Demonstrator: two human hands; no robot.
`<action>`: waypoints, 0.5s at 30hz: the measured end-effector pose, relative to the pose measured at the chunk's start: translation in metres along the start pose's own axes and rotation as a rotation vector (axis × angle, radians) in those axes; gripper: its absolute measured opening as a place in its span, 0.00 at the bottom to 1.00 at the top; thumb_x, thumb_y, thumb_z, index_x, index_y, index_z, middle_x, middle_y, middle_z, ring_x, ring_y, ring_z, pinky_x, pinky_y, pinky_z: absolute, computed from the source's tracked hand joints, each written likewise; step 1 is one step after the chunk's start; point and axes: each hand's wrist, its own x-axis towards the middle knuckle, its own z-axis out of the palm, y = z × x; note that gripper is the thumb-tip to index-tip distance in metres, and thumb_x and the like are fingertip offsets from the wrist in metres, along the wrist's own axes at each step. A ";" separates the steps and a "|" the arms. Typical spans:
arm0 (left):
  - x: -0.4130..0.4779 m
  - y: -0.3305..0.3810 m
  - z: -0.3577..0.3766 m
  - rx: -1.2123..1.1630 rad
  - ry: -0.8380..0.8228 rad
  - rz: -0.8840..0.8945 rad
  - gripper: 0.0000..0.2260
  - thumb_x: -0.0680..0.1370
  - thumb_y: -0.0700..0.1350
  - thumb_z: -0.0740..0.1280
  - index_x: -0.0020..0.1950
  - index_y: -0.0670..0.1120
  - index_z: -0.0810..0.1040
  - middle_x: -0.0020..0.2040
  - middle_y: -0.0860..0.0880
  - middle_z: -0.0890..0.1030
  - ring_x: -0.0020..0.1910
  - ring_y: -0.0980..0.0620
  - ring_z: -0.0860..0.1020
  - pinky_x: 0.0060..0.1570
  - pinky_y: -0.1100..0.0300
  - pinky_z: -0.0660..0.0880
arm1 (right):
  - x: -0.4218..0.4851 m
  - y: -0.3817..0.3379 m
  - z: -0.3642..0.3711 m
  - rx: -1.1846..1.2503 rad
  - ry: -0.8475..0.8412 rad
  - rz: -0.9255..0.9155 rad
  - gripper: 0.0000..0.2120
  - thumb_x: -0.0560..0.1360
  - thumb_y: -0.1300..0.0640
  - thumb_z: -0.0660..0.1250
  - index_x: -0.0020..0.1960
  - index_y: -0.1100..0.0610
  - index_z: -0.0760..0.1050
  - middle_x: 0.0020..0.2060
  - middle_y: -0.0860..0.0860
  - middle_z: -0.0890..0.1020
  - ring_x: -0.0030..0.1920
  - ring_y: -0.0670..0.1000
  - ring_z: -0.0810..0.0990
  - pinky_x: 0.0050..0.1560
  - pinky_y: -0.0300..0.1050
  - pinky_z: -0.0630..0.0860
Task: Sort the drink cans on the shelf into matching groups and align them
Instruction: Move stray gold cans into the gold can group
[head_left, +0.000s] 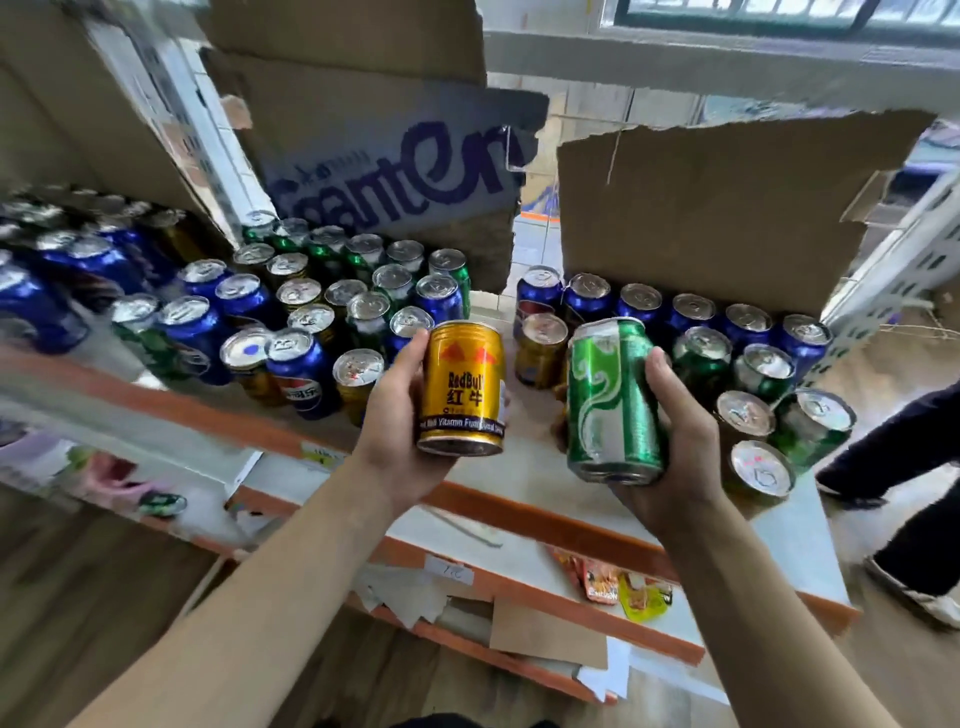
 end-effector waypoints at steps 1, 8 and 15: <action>-0.004 0.007 -0.008 -0.002 0.002 0.004 0.27 0.79 0.60 0.59 0.63 0.37 0.76 0.45 0.37 0.81 0.42 0.41 0.80 0.47 0.48 0.78 | 0.001 0.006 0.010 0.009 -0.018 0.001 0.32 0.68 0.40 0.68 0.64 0.59 0.76 0.48 0.59 0.83 0.43 0.57 0.82 0.45 0.54 0.80; -0.037 0.061 -0.079 -0.019 0.033 0.026 0.25 0.80 0.60 0.59 0.62 0.40 0.78 0.46 0.38 0.83 0.40 0.42 0.82 0.39 0.51 0.82 | 0.003 0.057 0.094 -0.038 -0.067 0.064 0.31 0.69 0.40 0.66 0.63 0.60 0.76 0.46 0.61 0.82 0.40 0.60 0.82 0.38 0.51 0.80; -0.064 0.113 -0.152 0.005 0.027 0.066 0.22 0.80 0.59 0.59 0.58 0.42 0.81 0.45 0.40 0.83 0.39 0.44 0.82 0.39 0.54 0.80 | 0.013 0.117 0.171 -0.001 -0.081 0.062 0.19 0.74 0.43 0.61 0.49 0.52 0.86 0.45 0.56 0.84 0.40 0.54 0.83 0.41 0.50 0.81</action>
